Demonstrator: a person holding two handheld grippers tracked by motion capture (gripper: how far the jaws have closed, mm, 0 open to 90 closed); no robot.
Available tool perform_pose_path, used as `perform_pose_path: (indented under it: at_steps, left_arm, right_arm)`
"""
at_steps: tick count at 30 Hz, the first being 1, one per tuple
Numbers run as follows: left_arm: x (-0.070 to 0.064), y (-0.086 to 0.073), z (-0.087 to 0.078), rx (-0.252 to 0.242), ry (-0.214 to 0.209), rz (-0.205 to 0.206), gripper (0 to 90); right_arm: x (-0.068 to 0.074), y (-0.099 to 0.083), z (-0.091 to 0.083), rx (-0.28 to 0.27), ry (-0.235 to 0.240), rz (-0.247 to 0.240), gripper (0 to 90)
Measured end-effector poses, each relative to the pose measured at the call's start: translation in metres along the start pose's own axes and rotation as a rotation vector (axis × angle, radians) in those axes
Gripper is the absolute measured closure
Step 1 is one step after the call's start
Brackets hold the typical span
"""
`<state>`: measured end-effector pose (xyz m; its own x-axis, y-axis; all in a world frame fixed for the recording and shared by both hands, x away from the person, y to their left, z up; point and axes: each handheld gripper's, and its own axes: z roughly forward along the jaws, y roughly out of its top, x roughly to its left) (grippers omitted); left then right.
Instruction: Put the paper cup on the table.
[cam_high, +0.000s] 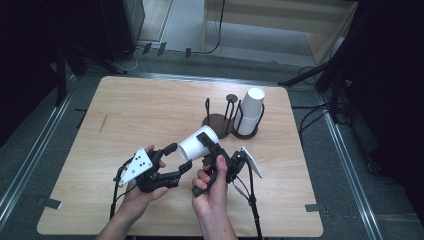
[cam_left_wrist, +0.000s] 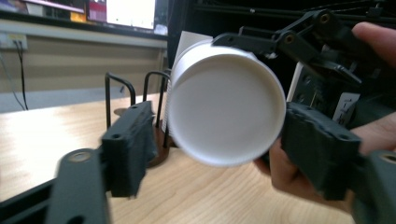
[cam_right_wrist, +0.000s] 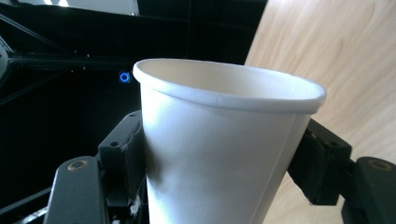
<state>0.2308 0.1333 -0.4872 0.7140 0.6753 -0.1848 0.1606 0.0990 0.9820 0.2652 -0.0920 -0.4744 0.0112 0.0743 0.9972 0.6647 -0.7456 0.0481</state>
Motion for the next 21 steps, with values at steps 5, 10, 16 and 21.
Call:
perform_pose_path:
  at_steps: [5,10,16,21]
  left_arm:
    - [0.005,0.005,-0.001,0.065,0.000,-0.044,13.9]
    - [0.008,0.006,-0.001,0.129,-0.010,-0.073,10.6]
    - [0.009,0.006,0.000,0.136,-0.013,-0.076,10.6]
    - [0.009,0.005,0.001,0.142,-0.018,-0.076,10.7]
  right_arm:
    - [0.008,0.003,-0.006,-0.058,-0.027,-0.142,28.9]
    - [0.016,0.001,-0.011,-0.123,-0.072,-0.352,29.3]
    - [0.023,-0.003,-0.014,-0.186,-0.109,-0.550,29.4]
    - [0.030,-0.010,-0.016,-0.212,-0.120,-0.700,29.8]
